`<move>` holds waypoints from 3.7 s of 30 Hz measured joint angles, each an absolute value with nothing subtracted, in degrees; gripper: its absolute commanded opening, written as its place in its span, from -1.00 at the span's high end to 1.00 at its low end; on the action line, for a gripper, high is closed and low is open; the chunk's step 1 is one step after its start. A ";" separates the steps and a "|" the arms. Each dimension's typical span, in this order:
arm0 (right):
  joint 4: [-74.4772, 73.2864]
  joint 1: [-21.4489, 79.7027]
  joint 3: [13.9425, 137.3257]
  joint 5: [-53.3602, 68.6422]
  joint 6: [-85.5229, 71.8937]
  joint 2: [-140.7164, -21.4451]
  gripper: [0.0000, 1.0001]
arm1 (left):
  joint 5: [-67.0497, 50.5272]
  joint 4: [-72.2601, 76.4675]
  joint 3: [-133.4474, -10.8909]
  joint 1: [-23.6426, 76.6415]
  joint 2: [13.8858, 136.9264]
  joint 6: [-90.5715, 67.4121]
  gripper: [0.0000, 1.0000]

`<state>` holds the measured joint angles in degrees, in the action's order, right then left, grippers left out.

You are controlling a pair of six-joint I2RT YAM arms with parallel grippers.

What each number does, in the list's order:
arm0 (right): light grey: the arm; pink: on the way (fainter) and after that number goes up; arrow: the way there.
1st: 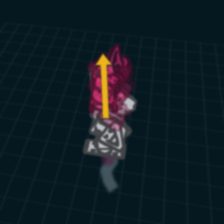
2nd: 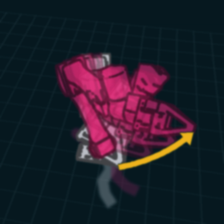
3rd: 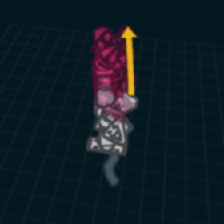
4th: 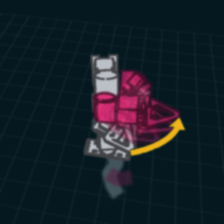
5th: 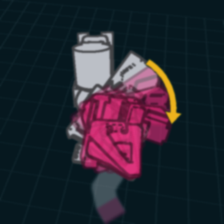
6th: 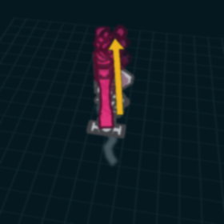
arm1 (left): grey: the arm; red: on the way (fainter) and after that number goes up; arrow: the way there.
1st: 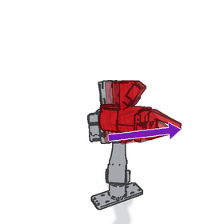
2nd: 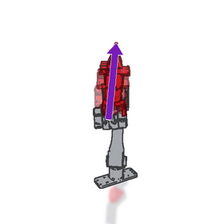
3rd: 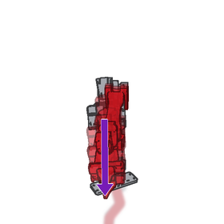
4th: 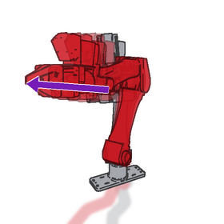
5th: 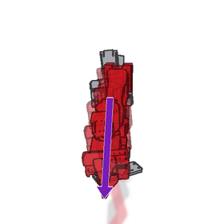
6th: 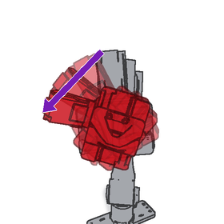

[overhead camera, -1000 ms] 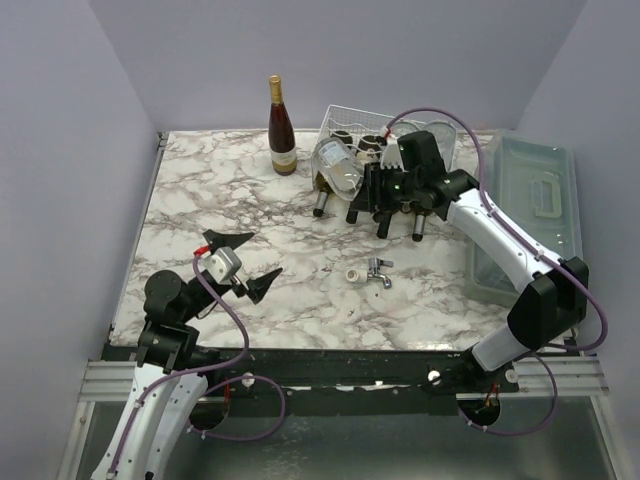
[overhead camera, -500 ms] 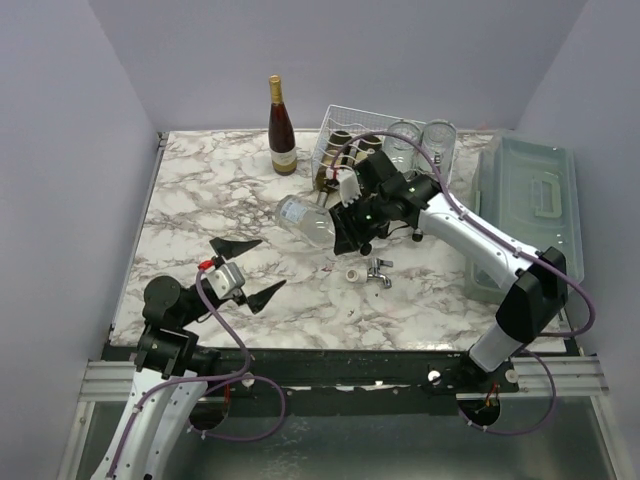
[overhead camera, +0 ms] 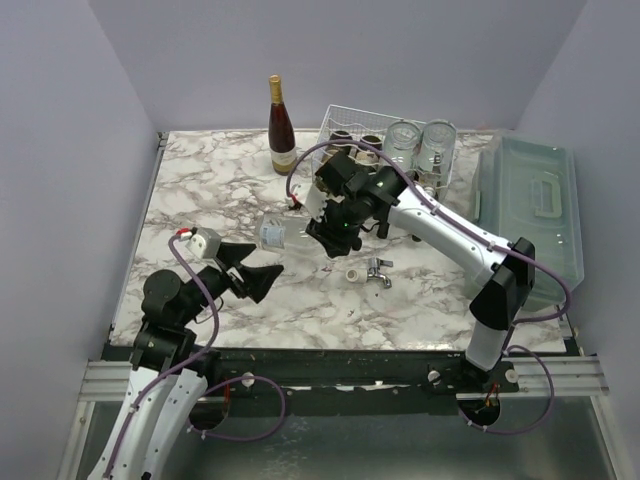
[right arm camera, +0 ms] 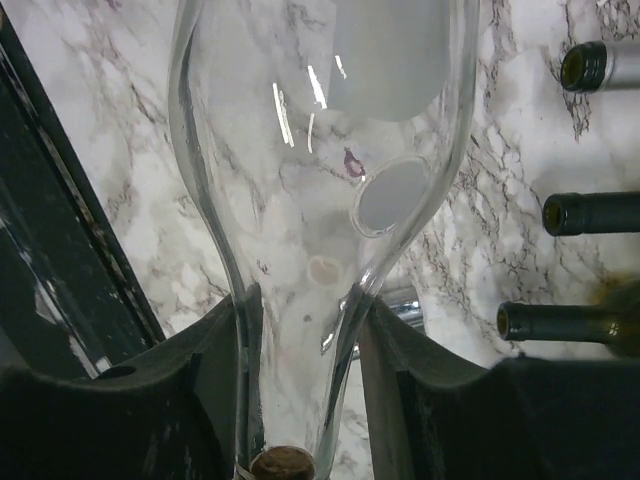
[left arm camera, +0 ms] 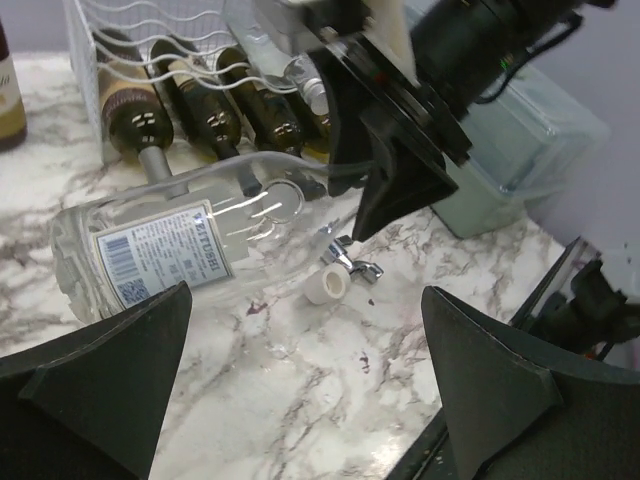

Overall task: Take the wine bottle off the wine rack
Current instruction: Place the wine bottle at the center of the board.

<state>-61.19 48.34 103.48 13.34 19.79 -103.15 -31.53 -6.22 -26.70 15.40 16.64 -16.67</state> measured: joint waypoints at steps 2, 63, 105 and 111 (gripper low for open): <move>-62.67 49.52 104.01 12.10 23.38 -103.44 1.00 | -28.84 -8.56 -28.29 15.40 18.24 -22.00 -0.97; -45.58 74.35 80.29 -31.11 118.65 -93.01 -0.23 | -3.64 -21.91 -26.48 15.40 14.39 -34.48 -0.96; -63.86 71.29 111.20 -8.14 61.45 -85.47 -0.93 | -42.13 -4.89 -23.57 15.68 11.27 -6.94 -0.89; -57.39 50.78 118.50 -4.23 36.62 -94.35 -0.84 | -43.29 -2.26 -23.59 19.51 14.39 0.12 -0.96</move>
<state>-57.39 50.78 118.50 -4.23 36.62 -94.35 -43.29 -2.26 -23.59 19.51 14.39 0.12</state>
